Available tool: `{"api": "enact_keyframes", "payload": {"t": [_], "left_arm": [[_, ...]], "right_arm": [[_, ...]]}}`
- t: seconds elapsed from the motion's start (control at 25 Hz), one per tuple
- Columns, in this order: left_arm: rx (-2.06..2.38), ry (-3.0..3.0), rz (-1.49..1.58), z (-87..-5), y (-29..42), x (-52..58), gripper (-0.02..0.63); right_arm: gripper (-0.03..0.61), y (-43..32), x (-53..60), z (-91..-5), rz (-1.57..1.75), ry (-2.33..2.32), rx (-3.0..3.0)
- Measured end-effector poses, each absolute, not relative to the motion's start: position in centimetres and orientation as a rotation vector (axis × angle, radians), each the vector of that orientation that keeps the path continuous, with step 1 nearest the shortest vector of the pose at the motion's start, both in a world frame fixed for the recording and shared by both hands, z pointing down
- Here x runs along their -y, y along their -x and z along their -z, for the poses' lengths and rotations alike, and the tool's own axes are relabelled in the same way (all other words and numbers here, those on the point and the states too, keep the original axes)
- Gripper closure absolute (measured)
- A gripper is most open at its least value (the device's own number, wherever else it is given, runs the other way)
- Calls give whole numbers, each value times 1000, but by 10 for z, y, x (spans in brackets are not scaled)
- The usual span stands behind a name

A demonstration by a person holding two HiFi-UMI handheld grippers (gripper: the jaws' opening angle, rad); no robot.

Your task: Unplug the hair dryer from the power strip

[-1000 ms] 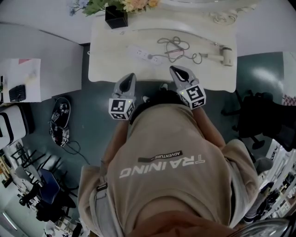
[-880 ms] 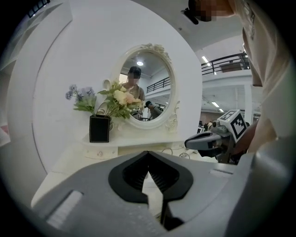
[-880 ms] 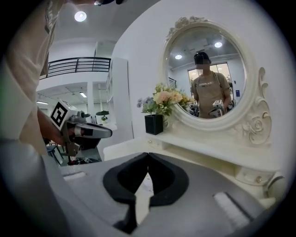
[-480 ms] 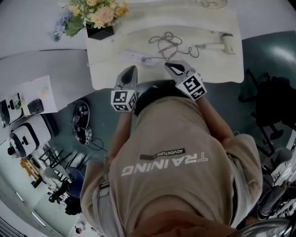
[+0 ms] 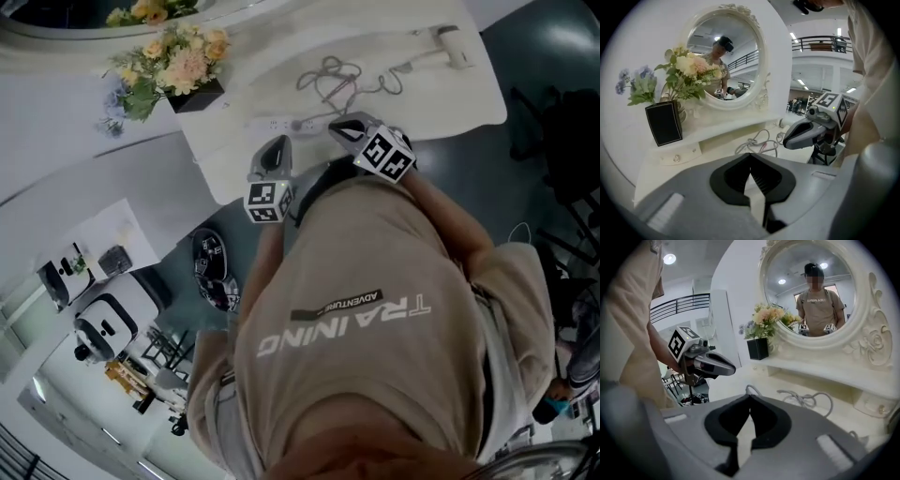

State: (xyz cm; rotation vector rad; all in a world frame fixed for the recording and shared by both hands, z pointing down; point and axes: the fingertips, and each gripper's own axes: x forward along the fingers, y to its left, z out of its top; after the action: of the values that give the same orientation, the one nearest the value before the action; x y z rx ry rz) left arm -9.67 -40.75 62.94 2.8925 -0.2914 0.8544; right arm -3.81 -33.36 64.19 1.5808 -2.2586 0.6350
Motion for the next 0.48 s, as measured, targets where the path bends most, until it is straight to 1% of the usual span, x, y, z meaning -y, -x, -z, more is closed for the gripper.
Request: {"api": "enact_keyframes", "payload": {"t": [0.48], "left_arm": [[-145,-2959,-1118,-669,99,412,604]], "right_arm": [[575,72,362,-682,-778,-1530,2125]]}}
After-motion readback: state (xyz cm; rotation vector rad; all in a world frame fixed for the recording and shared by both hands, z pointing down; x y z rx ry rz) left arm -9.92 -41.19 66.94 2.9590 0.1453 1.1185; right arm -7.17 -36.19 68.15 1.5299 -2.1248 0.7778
